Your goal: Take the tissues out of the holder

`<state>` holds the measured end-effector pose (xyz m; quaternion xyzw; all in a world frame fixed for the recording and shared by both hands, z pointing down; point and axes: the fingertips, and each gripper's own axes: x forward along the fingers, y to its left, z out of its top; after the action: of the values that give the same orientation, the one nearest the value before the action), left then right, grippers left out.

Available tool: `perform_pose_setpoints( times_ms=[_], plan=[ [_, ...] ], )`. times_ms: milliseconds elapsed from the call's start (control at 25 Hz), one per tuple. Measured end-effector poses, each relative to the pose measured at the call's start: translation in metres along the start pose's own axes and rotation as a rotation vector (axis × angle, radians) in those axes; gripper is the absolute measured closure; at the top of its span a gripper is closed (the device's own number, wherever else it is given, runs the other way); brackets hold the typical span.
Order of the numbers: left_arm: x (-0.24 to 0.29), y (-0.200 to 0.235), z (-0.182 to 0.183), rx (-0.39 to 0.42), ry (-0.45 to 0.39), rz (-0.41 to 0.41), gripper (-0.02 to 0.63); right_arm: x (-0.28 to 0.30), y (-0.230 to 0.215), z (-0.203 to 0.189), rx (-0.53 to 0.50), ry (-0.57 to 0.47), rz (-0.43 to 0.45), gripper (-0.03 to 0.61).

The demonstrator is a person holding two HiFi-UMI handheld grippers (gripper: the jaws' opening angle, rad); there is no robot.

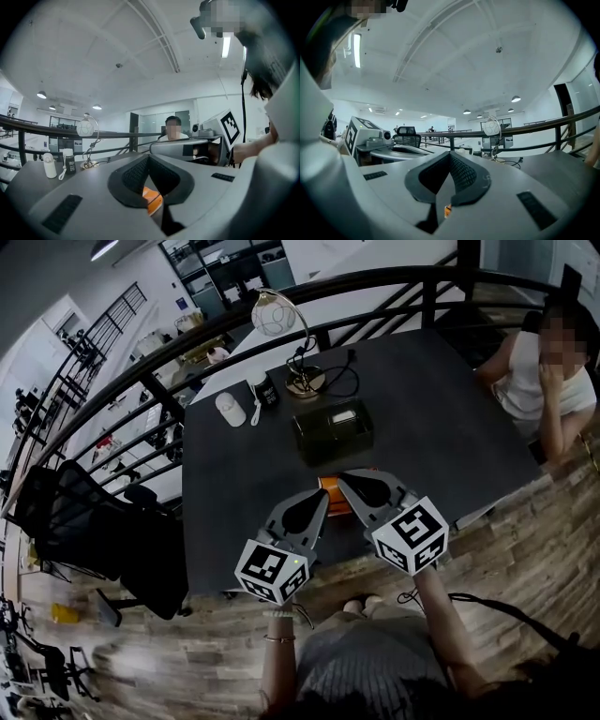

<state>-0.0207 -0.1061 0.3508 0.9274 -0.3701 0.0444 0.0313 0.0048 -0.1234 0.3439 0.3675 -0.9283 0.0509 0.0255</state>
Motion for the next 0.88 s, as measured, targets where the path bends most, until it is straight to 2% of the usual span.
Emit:
perform_pose_setpoints(
  times_ms=[880],
  plan=[
    [0.012, 0.013, 0.008, 0.024, -0.013, -0.022, 0.606, 0.014, -0.014, 0.0, -0.008, -0.022, -0.013, 0.566]
  ],
)
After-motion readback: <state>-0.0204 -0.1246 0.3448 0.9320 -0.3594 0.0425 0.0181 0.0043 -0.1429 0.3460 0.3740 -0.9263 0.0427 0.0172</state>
